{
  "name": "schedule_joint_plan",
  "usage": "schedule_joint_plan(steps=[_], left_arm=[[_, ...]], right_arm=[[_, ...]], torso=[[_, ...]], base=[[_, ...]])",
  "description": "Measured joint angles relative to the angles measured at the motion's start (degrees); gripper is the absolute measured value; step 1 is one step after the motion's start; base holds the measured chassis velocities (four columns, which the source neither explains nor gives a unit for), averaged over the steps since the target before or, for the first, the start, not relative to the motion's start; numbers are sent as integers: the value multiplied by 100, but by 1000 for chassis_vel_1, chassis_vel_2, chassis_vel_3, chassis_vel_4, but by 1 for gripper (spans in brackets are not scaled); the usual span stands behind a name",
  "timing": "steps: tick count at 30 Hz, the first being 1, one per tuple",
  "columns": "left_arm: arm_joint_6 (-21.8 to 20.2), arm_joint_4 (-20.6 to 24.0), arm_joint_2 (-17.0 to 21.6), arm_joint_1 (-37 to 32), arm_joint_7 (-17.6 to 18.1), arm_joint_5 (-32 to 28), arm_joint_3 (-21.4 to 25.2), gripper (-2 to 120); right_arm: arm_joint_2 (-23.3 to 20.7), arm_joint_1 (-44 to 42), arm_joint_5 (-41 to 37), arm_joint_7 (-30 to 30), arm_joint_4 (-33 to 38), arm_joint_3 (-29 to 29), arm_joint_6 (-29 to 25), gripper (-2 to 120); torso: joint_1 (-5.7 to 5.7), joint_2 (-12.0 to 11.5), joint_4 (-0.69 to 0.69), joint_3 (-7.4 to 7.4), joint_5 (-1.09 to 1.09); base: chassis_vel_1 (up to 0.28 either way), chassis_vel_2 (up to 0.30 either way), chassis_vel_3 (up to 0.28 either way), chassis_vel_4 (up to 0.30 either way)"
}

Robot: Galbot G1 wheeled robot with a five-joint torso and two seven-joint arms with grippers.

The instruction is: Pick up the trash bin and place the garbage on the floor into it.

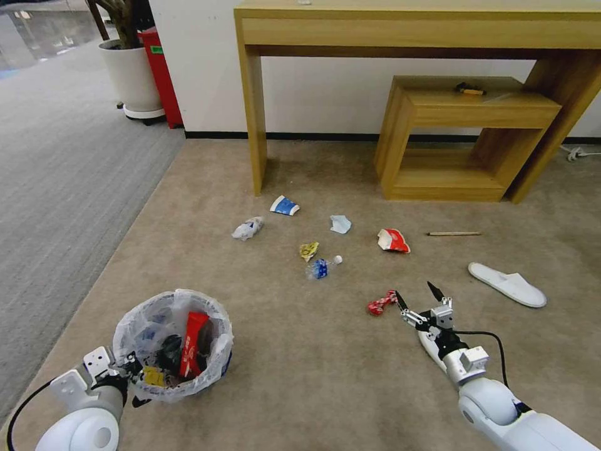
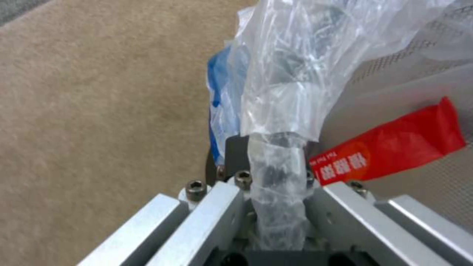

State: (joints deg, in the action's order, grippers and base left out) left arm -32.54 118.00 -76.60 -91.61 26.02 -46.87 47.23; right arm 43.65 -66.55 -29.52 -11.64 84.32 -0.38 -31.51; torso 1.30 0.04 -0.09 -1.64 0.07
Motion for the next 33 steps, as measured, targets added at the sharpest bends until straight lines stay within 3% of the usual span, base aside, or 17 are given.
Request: schedule_joint_plan(steps=[6, 10, 13, 17, 20, 33], left_arm=[[3, -4, -41, 7, 0, 20, -12, 0], [-41, -32, -72, -6, -14, 10, -59, 0], [-46, -31, -88, -12, -47, 6, -67, 0], [-45, -32, -119, -28, -41, 35, -65, 0], [-41, -32, -135, -38, -40, 66, -63, 0], [-66, 121, -15, 10, 76, -191, 102, 0]], right_arm=[[29, 14, 24, 6, -50, -47, -64, 89], [94, 77, 39, 15, -131, -117, -164, 89], [145, 117, 32, 18, -175, -196, -210, 89], [195, 154, 30, -8, -215, -308, -215, 91], [148, 131, 126, -129, -214, -393, -133, 99], [-292, -702, -47, -584, 116, -271, 350, 100]], torso=[[0, 0, 0, 0, 0], [1, -1, -3, -2, -15], [2, -1, -6, -3, -9], [1, -1, -3, -2, -10], [1, -1, -1, -2, -7], [1, -1, -2, -1, -5]], base=[[-230, -227, 228, 242], [-183, -205, 195, 171], [-117, -121, 53, 66], [0, 0, 0, 0], [40, 31, -15, -9], [0, 0, 0, 0]])
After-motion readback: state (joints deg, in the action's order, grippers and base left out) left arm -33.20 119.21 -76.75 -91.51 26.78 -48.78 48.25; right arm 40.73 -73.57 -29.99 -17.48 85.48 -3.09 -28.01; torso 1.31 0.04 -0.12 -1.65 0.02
